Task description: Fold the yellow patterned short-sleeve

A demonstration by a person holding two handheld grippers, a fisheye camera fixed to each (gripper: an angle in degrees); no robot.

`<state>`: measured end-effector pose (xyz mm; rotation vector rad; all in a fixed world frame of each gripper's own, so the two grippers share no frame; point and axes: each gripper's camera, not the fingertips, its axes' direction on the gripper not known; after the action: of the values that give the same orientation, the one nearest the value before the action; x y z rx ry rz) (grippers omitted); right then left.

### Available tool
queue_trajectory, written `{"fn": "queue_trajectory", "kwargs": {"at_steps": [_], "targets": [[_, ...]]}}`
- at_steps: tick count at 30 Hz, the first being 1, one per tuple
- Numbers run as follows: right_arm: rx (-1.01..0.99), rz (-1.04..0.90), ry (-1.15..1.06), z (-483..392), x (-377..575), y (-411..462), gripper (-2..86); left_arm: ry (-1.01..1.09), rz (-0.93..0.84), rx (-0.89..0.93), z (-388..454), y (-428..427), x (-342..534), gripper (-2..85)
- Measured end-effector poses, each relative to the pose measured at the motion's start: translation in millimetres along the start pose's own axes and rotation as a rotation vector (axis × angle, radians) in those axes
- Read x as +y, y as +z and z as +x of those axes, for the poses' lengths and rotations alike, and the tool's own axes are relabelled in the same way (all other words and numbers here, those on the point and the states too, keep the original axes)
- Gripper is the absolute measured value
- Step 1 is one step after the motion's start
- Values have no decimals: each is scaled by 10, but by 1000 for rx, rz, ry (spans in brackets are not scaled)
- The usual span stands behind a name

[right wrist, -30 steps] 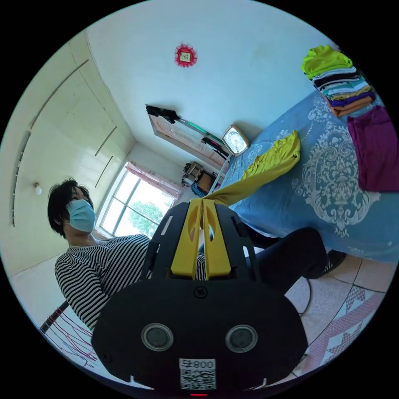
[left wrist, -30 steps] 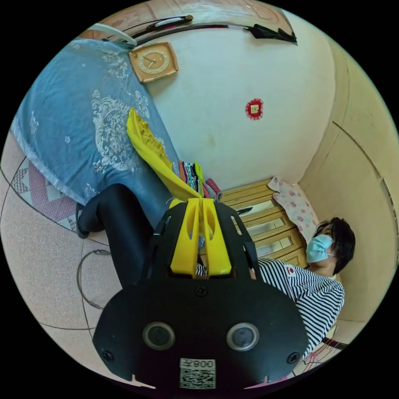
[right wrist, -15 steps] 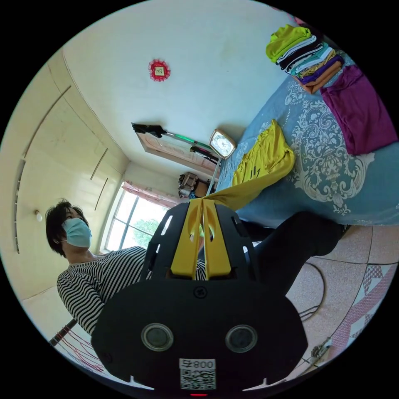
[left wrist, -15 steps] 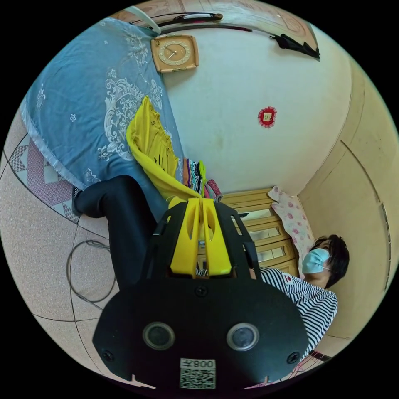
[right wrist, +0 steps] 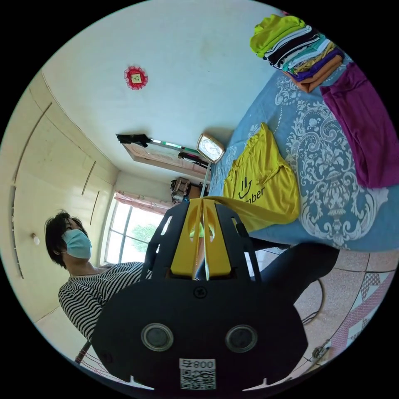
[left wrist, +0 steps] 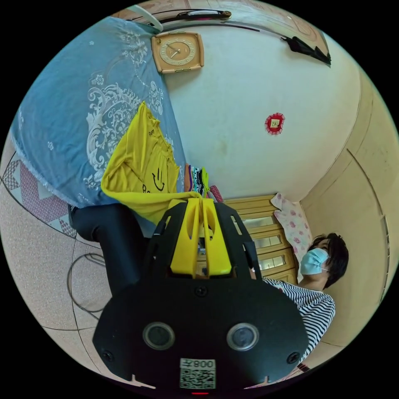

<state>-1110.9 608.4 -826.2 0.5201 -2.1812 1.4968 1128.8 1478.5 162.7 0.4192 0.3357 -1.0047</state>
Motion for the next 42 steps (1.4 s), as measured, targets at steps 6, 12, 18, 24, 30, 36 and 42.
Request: {"fn": "queue_trajectory", "kwargs": {"at_steps": [6,12,18,24,30,36,42], "targets": [[25,-16,-5,450,-813,778,1,18,14,-21,24,452,-865,9],[80,-45,10,1009,-1809,1727,1,23,27,-61,-21,999,-1884,10],[113,-67,44,1674,-2820,2771,1,-6,57,-80,-190,1610,-2944,10],[156,-94,93,2379,-3706,3773,1,-52,51,-143,-410,2235,-3911,11],[198,-128,132,2941,-4424,4696,2,-70,72,-165,-557,2767,-4695,12],[245,-159,168,3307,-4982,5494,2,-106,55,-234,-639,3223,-5316,17],[269,-155,246,3560,-5373,6100,3,-159,97,-263,-665,3562,-5752,28]]}}
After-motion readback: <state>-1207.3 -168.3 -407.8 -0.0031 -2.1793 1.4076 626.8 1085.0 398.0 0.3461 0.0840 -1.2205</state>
